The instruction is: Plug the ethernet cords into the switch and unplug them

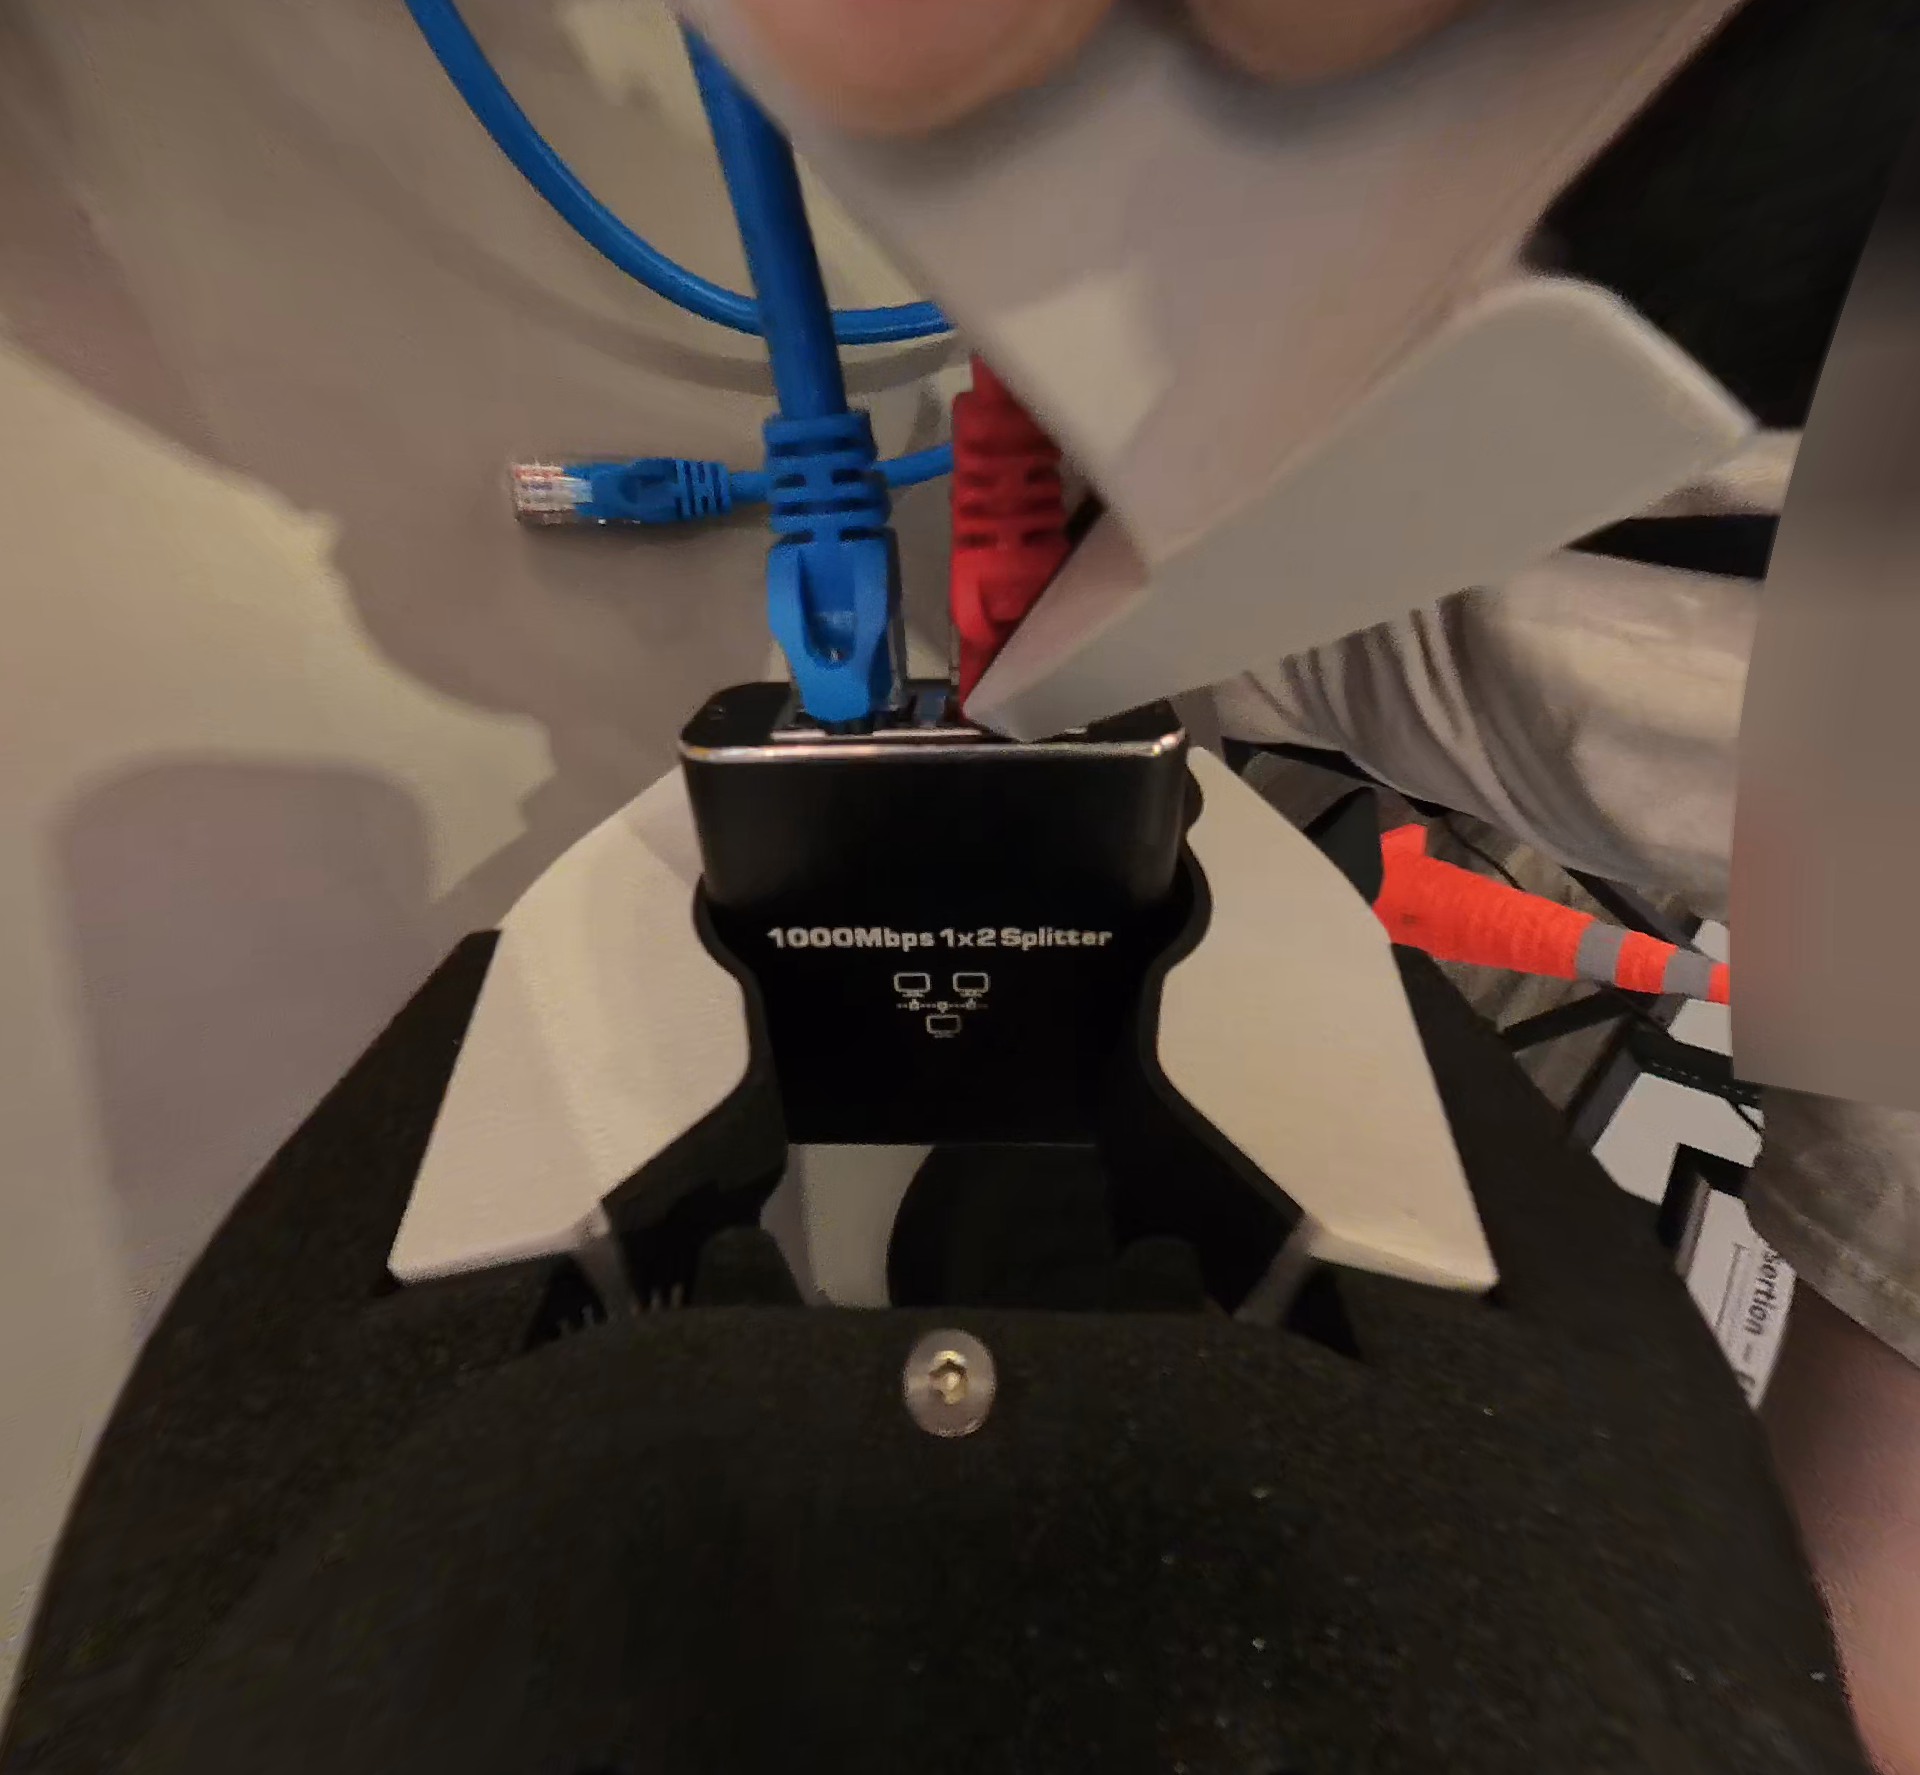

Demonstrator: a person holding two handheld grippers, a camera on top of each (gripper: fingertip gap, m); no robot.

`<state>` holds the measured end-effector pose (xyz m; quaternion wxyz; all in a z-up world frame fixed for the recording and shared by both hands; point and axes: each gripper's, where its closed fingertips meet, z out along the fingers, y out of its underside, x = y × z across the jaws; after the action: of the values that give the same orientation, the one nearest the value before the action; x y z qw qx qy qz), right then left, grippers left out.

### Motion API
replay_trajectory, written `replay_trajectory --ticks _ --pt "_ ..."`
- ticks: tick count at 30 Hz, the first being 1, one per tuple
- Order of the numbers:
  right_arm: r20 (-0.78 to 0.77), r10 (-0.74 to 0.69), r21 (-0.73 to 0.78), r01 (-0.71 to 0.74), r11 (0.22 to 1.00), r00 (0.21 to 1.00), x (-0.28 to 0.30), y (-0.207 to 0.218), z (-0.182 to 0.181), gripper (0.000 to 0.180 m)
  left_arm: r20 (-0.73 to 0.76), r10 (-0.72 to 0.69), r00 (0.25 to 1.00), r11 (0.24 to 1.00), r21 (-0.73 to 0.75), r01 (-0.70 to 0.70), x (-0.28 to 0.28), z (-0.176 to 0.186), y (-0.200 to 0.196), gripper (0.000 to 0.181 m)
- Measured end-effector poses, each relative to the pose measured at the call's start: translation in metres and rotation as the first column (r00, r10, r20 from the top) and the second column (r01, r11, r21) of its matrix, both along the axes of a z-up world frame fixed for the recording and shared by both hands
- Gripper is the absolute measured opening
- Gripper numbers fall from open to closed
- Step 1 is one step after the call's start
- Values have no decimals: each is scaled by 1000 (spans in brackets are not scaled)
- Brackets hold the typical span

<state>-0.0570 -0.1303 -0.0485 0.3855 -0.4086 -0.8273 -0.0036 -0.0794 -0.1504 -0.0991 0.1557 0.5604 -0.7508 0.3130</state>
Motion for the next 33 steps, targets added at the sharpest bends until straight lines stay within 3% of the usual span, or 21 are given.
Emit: replay_trajectory --ticks 4,8,11,14,16,18,19,21,24,28,30,33 --pt "-49 -28 1 28 1000 998 1 4 6 14 21 38 999 999 -8 -38 3 7 3 77" --pt "-116 -158 -57 152 987 981 10 24 9 13 147 107 983 973 186 -134 9 6 31 75" --pt "-119 -282 -29 281 959 952 24 46 7 13 355 120 927 836 468 -287 15 12 72 71" --pt "-148 -394 -85 385 919 907 28 60 7 13 542 118 832 697 552 -458 22 31 87 71" --pt "-187 -450 -112 436 893 874 28 68 9 13 637 102 764 566 594 -571 26 43 99 72" --pt "-258 -488 -70 487 870 834 27 78 18 13 737 136 662 446 551 -705 29 57 110 58" --pt "-289 -490 6 513 858 822 28 82 23 13 778 168 606 393 510 -765 29 65 115 60" --pt "-354 -477 168 557 814 804 30 86 35 13 840 275 468 363 360 -860 29 79 113 65" --pt "-424 -481 237 606 759 767 28 82 39 13 859 363 361 242 287 -927 19 89 120 74" --pt "-484 -507 284 676 680 713 28 83 39 13 840 466 278 251 176 -952 30 84 110 68" --pt "-493 -514 295 690 661 702 26 81 36 13 850 471 236 196 159 -967 29 80 116 67" --pt "-478 -546 312 715 626 688 27 82 23 13 833 519 191 193 104 -976 32 68 116 61"
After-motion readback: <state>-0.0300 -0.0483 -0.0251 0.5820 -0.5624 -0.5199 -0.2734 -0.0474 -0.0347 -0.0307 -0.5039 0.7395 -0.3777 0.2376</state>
